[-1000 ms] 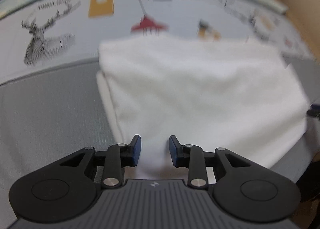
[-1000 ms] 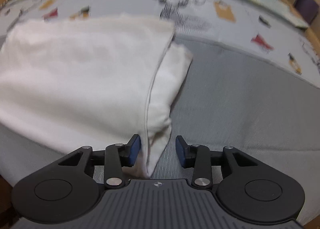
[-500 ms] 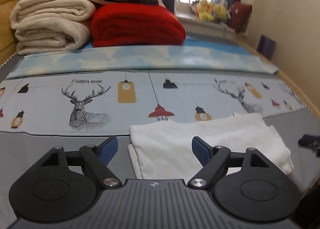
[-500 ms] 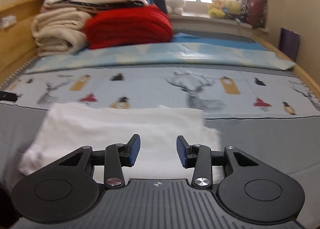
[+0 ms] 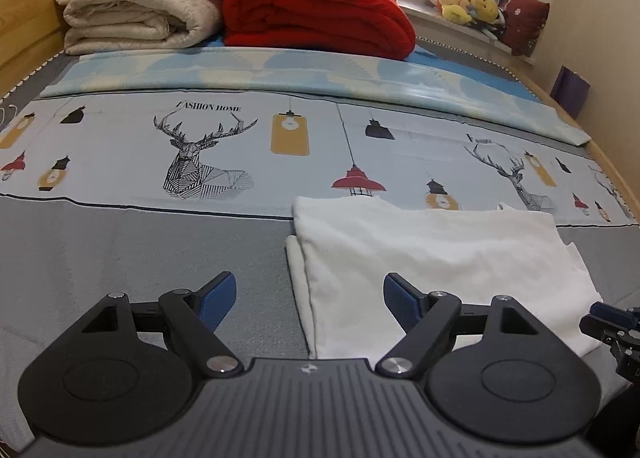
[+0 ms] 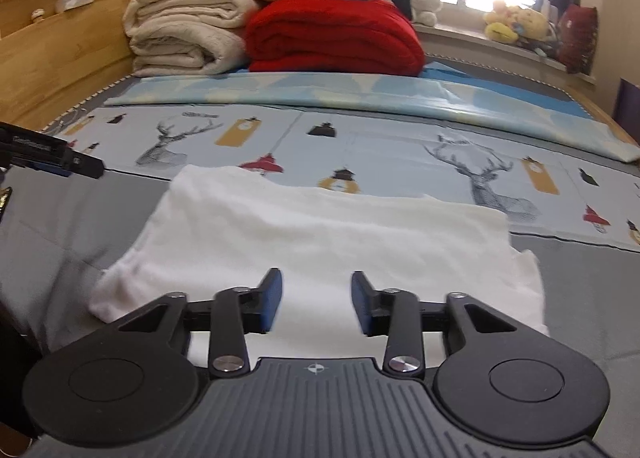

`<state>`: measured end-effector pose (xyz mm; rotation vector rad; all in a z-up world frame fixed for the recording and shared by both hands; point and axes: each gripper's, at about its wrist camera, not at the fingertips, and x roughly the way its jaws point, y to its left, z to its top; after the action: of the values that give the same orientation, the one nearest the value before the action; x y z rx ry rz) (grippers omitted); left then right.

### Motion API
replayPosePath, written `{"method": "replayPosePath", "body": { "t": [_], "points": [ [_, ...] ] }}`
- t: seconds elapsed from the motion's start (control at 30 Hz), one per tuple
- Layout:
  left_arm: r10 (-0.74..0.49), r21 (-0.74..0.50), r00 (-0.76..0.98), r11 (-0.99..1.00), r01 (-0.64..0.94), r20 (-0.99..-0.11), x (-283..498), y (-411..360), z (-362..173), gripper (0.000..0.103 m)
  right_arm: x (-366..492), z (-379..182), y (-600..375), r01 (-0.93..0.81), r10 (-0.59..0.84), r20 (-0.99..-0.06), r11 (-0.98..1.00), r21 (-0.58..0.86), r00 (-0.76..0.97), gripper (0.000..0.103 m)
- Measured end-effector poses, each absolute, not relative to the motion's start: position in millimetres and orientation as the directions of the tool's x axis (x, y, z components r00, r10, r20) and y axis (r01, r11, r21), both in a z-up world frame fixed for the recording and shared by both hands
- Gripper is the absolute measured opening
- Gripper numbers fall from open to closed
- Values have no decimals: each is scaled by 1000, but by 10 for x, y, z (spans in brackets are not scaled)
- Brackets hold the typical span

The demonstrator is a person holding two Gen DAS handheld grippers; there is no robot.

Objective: Fold small clothes

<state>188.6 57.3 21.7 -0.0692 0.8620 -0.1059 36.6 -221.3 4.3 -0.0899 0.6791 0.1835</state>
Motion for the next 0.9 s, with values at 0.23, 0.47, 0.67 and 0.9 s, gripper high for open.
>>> {"method": "replayPosePath", "body": {
  "t": [0.23, 0.47, 0.67, 0.9],
  "points": [
    [-115, -106, 638, 993, 51, -762, 1897, 633, 182, 85, 415, -1, -1831, -270, 197, -627, 963, -22, 754, 16],
    [-99, -107, 626, 994, 25, -774, 1922, 737, 143, 85, 466, -169, -1327, -397, 263, -666, 916, -53, 697, 17],
    [-93, -121, 615, 993, -4, -783, 1967, 844, 112, 85, 327, -448, -781, -563, 311, -710, 814, -144, 632, 17],
    [-101, -133, 597, 991, -10, -796, 1984, 923, 76, 85, 157, -713, -233, -711, 338, -732, 646, -276, 591, 39]
  ]
}}
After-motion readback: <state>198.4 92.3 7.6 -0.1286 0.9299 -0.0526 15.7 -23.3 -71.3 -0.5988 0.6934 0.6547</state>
